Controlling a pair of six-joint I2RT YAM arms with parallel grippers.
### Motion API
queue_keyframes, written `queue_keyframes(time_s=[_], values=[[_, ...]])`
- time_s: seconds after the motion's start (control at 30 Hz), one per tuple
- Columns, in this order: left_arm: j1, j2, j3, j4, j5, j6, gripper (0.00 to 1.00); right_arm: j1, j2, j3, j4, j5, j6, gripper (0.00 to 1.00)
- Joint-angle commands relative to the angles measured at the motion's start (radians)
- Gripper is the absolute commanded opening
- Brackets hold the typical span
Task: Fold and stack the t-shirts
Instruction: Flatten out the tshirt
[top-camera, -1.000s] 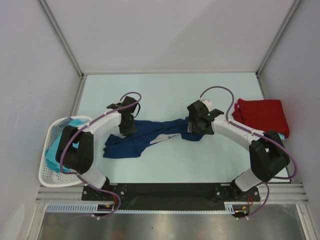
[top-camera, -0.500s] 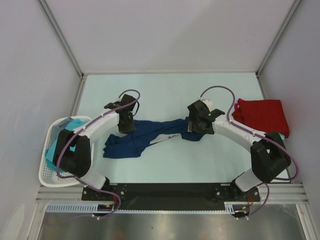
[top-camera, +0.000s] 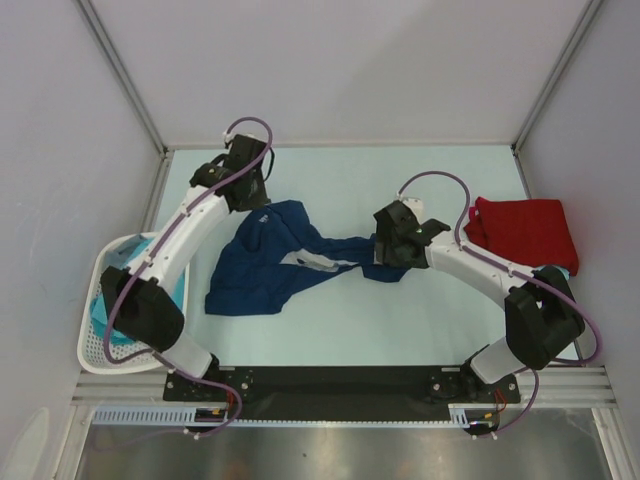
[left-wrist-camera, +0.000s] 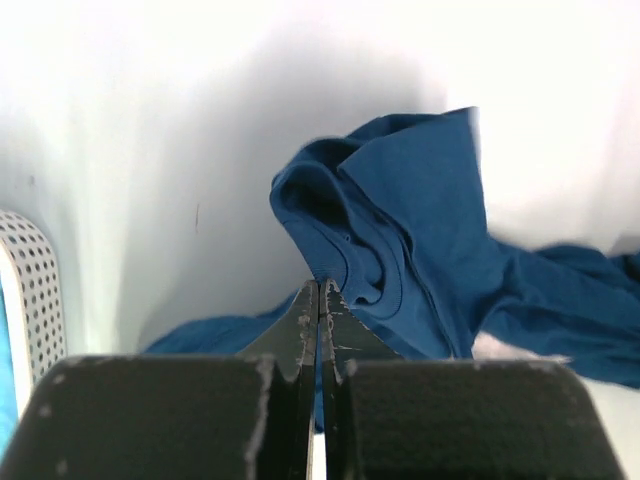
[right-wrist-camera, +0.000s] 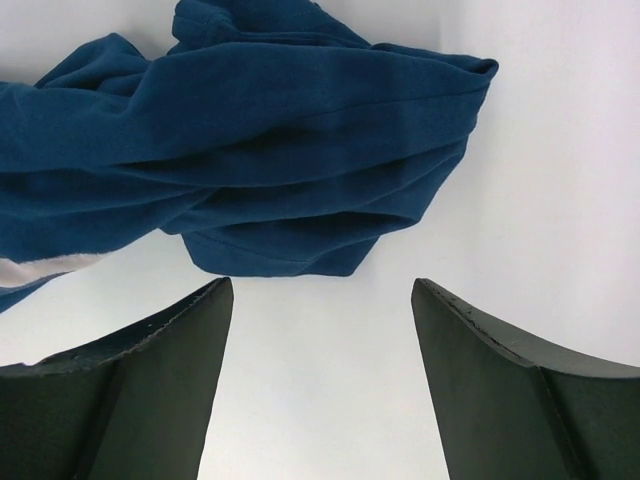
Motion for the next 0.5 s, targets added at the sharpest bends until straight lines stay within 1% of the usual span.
queue_keyframes(time_s=[0.0, 0.13, 0.4, 0.43, 0.47], values=[[0.016, 0.1, 0.137, -0.062, -0.059, 0.029, 0.0, 0.006, -0.031, 0.045, -0.003, 0.032, -0.019, 0.78], [0.028, 0.183, 0.238, -0.058, -0.075, 0.027, 0.0, 0.003, -0.027, 0.067, -0.002, 0.033, -0.03, 0.78], [0.122, 0.353, 0.439, -0.068, -0.043, 0.021, 0.0, 0.0, -0.027, 0.1, 0.0, 0.03, -0.06, 0.78], [0.127, 0.369, 0.484, -0.07, -0.043, 0.03, 0.0, -0.002, -0.031, 0.102, 0.0, 0.029, -0.063, 0.78], [0.139, 0.411, 0.508, -0.079, -0.045, 0.032, 0.0, -0.006, -0.031, 0.104, 0.0, 0.029, -0.066, 0.78]])
